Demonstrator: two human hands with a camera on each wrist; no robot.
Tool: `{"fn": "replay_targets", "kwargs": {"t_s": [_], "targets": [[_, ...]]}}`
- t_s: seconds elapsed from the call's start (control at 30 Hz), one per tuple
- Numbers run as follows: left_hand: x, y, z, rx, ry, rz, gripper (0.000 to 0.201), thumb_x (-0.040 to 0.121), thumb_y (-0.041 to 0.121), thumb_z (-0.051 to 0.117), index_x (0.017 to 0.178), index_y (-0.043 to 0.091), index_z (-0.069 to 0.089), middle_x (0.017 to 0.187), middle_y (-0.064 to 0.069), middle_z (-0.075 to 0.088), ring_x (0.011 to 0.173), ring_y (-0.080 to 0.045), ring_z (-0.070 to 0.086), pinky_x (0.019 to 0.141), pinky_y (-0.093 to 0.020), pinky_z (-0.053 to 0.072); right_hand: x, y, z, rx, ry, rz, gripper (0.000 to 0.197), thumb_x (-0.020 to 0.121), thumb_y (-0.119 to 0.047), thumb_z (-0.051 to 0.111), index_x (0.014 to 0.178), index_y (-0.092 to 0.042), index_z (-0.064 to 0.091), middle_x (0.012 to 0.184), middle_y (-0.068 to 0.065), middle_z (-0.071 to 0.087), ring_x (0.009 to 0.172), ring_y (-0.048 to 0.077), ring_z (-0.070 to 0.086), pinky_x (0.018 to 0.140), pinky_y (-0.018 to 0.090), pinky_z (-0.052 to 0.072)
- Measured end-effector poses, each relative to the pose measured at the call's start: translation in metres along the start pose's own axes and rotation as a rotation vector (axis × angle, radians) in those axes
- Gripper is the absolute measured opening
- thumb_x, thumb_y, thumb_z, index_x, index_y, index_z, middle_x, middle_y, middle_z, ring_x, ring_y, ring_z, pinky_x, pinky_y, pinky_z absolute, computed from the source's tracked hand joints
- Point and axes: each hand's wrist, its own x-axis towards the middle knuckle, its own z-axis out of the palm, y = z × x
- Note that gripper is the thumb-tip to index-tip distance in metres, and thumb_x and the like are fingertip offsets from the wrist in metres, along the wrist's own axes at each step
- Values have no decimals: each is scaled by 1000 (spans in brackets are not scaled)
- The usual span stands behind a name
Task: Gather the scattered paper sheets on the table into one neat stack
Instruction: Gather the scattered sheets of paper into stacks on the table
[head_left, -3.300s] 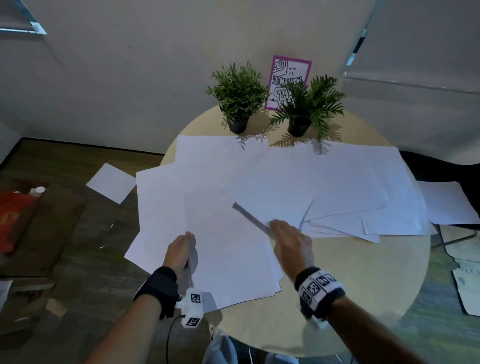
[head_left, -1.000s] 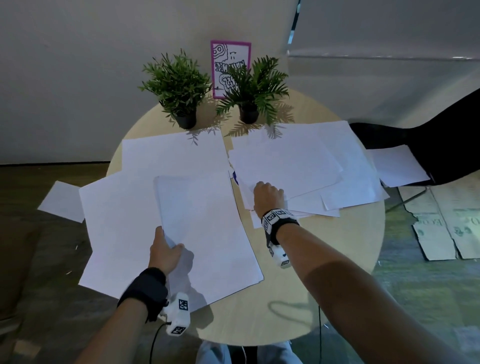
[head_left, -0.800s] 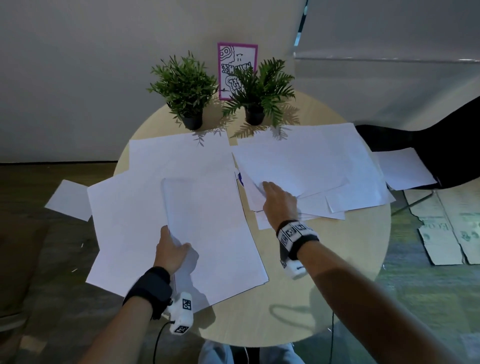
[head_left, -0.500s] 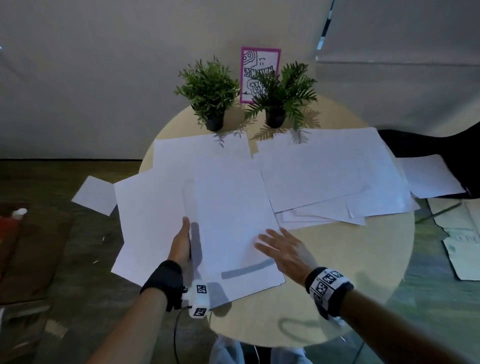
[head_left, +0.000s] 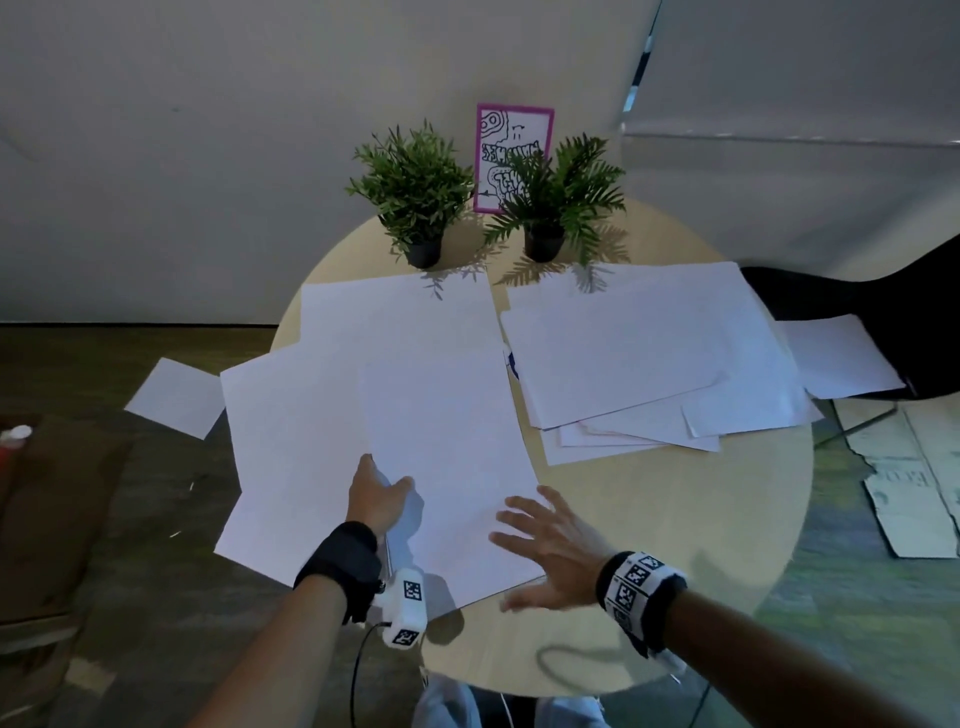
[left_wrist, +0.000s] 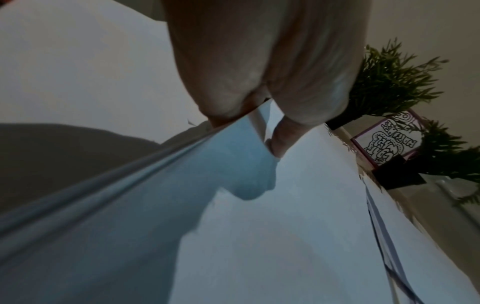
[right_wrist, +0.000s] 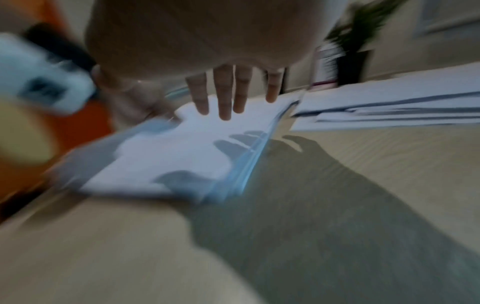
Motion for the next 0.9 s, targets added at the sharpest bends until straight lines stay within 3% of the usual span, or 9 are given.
{"fn": "replay_targets", "kwargs": {"t_s": [0.07,0.17,0.27,0.4,0.5,0.63,0.8,0.9], "targets": [[1,-1,1,26,3,17,66,93,20,64,146,5,27,149,-11,34,138,-28,33,111,-40,33,9,13,-14,94,137,126,79,88,-82,34,133,-21,57,137,2,57,130,25,49,109,53,38],[2,-4,3,15,8,33,50,93,17,62,134,8,34,119,-2,38,113,-20,38,90,-32,36,44,54,-33,147,308,500,62,95,-65,38,134,-17,48,137,4,52,126,26,48,105,46,41],[4,-6,3,-6,-7,42,50,93,15,62,134,9,33,115,-1,39,110,-20,38,87,-32,36,85,90,-48,186,271,810,64,93,-53,49,140,-10,40,140,11,47,130,30,43,107,44,38],[9,-9,5,-17,9,55,26,93,12,61,101,6,37,88,2,36,92,-19,36,70,-29,36,122,112,-58,94,173,991,68,82,-64,58,123,-11,44,113,9,55,106,29,56,86,41,49],[12,-12,5,-51,22,64,37,91,9,63,78,13,29,80,3,25,74,-17,29,63,-29,31,133,115,-60,30,104,1015,62,79,-60,63,111,-9,46,98,7,58,88,26,60,70,37,51],[14,-15,4,-52,10,86,44,91,8,63,75,16,23,81,2,20,71,-15,22,61,-28,27,139,108,-67,-25,50,949,34,79,-24,57,106,-4,48,87,7,59,70,22,58,64,32,51],[14,-15,3,-85,-3,76,40,91,9,63,78,13,25,86,2,23,83,-17,25,68,-30,27,135,106,-79,-109,-85,869,27,87,-12,61,111,-3,51,99,8,62,88,21,63,76,30,51],[14,-16,3,-84,-17,83,43,91,8,63,76,16,24,84,4,22,83,-17,24,69,-30,26,128,105,-87,-154,-103,798,10,93,-1,54,97,-10,54,101,7,65,93,22,66,76,30,52]]}}
